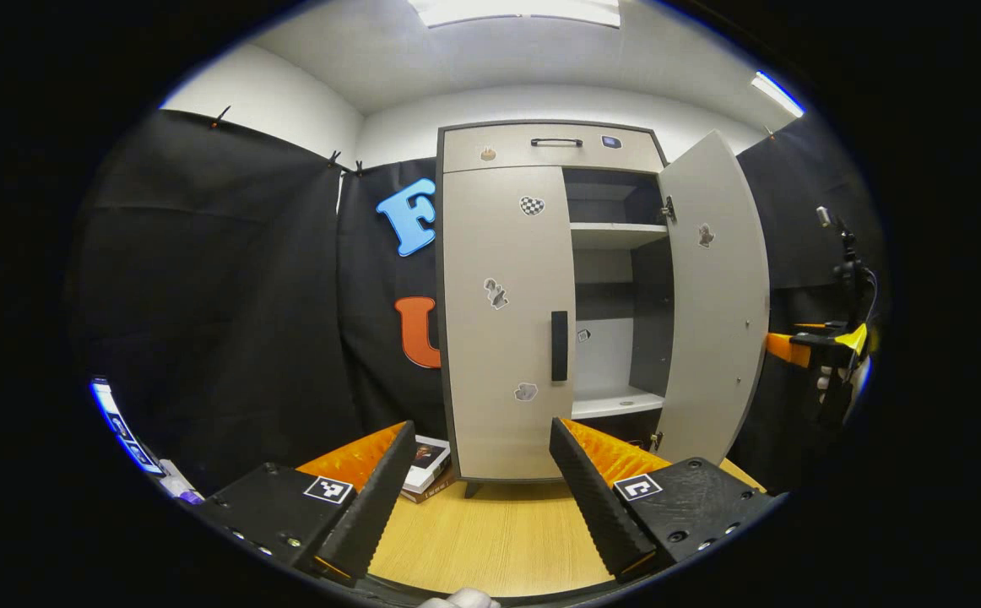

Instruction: Open the right door of the double-door shoe cabinet with the right hand, and open the left door with the left hand.

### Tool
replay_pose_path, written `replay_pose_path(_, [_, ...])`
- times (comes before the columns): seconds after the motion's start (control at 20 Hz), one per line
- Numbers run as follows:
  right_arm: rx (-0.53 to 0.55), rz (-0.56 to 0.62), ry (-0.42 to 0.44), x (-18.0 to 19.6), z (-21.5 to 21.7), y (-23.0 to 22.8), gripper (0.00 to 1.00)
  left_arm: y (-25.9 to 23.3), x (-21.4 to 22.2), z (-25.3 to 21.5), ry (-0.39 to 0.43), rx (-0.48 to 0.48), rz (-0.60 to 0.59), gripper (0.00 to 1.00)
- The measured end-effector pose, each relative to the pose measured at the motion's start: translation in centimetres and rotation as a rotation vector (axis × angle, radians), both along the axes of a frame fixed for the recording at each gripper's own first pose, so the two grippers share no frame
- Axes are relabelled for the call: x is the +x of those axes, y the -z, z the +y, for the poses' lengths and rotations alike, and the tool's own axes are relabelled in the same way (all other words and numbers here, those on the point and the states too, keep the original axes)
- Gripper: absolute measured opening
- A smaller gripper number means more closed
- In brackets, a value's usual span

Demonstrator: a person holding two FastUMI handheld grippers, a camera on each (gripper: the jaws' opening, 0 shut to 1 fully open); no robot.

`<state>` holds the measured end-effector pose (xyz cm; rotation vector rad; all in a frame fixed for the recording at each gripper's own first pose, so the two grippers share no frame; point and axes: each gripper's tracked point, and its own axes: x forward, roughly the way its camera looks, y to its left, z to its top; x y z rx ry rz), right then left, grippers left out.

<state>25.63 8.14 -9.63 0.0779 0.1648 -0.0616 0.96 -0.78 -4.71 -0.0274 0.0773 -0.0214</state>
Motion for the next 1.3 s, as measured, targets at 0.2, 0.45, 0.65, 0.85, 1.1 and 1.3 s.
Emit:
replay_pose_path(0.2, [-0.018, -0.019, -0.053, -0.5, 0.7, -0.4, 0.99, 0.1, 0.3, 0.5, 0.012, 0.014, -0.003, 0.96])
replay_pose_path(0.45, [-0.009, -0.027, -0.106, -1.3, 2.2, -0.6, 1.00, 0.6, 0.8, 0.6, 0.028, 0.010, 0.002, 0.96])
replay_pose_path(0.65, [0.001, -0.030, -0.114, -1.7, 2.7, -0.7, 0.99, 0.7, 2.5, -0.4, 0.051, 0.007, 0.000, 0.96])
replay_pose_path(0.85, [-0.003, -0.024, -0.115, -1.9, 2.7, -0.7, 1.00, 0.0, 6.2, -2.2, 0.075, -0.005, -0.023, 0.96])
replay_pose_path(1.1, [-0.002, -0.014, -0.094, -2.3, 2.3, -0.6, 1.00, -2.0, 12.3, -5.1, 0.111, 0.002, -0.071, 0.96])
replay_pose_path(1.3, [-0.007, -0.020, -0.074, -2.3, 1.9, -0.7, 1.00, -3.0, 17.5, -7.7, 0.137, 0.010, -0.096, 0.96])
